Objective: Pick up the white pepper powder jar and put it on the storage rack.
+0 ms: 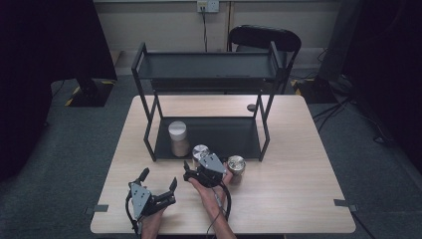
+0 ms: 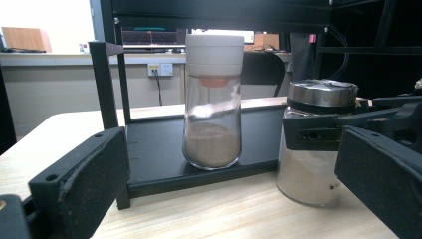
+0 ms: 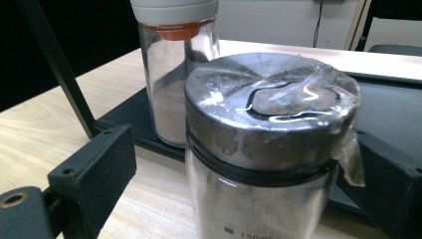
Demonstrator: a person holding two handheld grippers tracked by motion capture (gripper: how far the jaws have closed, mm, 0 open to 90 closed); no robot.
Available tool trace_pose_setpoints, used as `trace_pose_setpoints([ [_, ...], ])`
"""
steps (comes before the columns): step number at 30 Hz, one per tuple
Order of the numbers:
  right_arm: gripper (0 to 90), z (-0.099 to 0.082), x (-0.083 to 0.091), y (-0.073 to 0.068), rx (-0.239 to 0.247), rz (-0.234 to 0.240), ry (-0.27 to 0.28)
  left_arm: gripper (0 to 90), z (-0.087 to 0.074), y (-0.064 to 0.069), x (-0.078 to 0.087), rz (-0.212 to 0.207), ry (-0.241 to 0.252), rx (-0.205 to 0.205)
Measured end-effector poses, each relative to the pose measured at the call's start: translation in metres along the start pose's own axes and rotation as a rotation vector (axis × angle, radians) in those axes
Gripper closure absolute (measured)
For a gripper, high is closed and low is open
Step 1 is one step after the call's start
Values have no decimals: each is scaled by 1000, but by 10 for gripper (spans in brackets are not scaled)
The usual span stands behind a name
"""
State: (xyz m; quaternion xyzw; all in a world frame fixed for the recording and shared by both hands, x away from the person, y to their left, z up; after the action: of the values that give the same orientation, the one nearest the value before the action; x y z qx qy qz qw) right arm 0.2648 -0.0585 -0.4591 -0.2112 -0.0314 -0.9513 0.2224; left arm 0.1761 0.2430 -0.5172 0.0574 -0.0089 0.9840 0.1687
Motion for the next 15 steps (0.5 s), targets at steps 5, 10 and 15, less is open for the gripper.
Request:
trace_pose_setpoints([
  [5,91,1,-1,1,3,-5,-3,0,0,0,0,-2,-1,-1],
  [10,108,1,-3,1,-5,-8,-16,0,0,0,0,-2,-1,-1],
  [15,139,3,-4,1,-2,-15,-31,0,0,0,0,-2,-1,-1],
])
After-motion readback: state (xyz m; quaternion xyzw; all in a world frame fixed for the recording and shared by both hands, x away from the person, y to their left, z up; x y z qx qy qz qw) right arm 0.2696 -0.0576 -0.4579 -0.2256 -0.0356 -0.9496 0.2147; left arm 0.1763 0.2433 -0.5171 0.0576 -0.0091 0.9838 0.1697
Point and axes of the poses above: each handheld gripper's, and its own axes: x roughly backward along the jaws, z roughly out of its top, y roughly to its right, the point moved 1 cm from there along -x, roughly forward along the jaws, and after that the axes turned 8 degrees about -y, right-handed, at the moved point
